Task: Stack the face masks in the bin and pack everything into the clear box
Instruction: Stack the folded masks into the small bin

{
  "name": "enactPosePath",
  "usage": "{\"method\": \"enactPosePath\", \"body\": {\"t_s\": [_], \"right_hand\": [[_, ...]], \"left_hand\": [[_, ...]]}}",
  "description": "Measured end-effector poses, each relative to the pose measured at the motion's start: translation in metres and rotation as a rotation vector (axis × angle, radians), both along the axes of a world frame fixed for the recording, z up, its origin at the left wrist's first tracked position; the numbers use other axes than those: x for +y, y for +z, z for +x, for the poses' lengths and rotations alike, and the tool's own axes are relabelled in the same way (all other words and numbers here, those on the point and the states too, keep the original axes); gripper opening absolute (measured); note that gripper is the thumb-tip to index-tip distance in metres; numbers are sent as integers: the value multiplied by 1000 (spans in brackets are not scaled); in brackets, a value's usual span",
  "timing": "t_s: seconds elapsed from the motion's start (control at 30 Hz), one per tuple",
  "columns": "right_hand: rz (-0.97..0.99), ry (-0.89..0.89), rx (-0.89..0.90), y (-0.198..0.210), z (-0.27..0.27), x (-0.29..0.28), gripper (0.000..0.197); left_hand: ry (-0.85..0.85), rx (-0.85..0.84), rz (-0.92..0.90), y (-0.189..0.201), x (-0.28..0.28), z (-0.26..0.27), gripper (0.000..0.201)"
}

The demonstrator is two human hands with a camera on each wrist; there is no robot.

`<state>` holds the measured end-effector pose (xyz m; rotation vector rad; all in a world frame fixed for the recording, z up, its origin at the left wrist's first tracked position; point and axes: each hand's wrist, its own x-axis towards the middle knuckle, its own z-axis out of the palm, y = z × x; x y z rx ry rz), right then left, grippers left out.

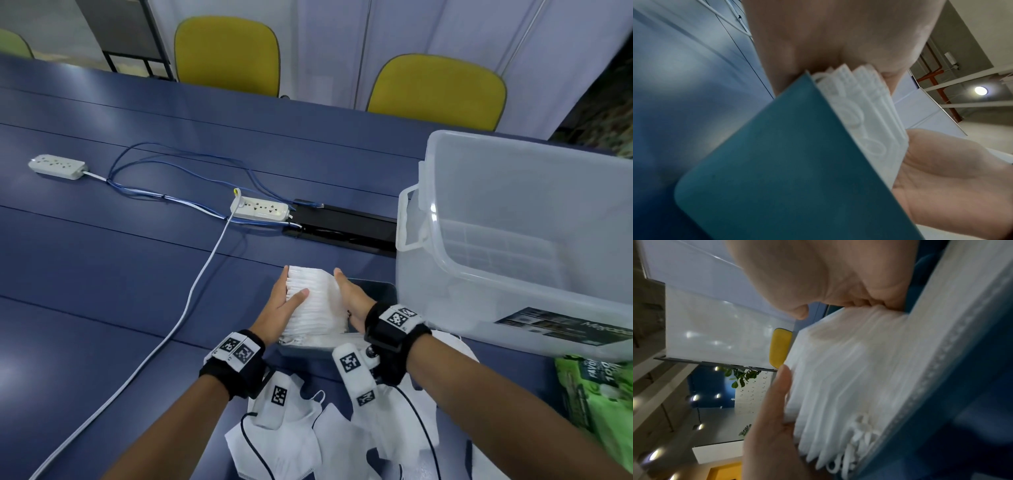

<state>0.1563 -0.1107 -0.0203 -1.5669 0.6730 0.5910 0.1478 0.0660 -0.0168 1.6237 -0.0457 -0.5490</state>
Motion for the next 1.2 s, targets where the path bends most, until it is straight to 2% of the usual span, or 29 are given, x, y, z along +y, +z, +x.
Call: {"method": "enactPosePath", "body": {"t_s": [0.03,0.07,0.1,0.23,0.37,0.4,0.47,0.5,0.6,0.67,0.73,0.87,1.0,1.1,1.2], "right_hand": [[-15,21,-10,-10,5,1,114],[-24,30,-8,-19,9,2,116],[-34,36,-3,-23,13,2,111],[-37,-32,34,4,9,6,75],[215,-92,119,60,-15,-7,50],[226,-98,95,71,-23,-15,52],[130,-65,5,88,-42,-34,60],[72,-42,-53,91,-52,-42,57],[-178,64,-275,89,-87,-70,32],[-335,173,-385,81,-113,-90,24],[-451,205,-398,68,-139,-110,22],[-700,235,-298,37,-186,-146,24],[-927,363,-116,8,-222,-175,34],[-923,343,22,-1,-246,-184,62],[-862,279,44,-3,-268,-188,83]], "left_hand": [[7,3,-6,-3,0,1,103],[16,6,-10,-5,1,1,103],[21,10,-10,-7,1,2,104],[-13,13,34,1,0,3,106],[24,-10,99,21,0,-1,99],[60,-33,115,24,1,-3,94],[129,-107,139,31,0,-9,77],[153,-152,140,33,-2,-14,71],[130,-309,212,43,-12,-30,63],[97,-452,323,45,-20,-44,56],[75,-556,430,41,-27,-58,54],[-11,-766,597,24,-46,-92,48],[-294,-926,584,2,-71,-126,38],[-396,-980,620,-6,-92,-141,32],[-454,-1081,618,-5,-108,-150,39]]}}
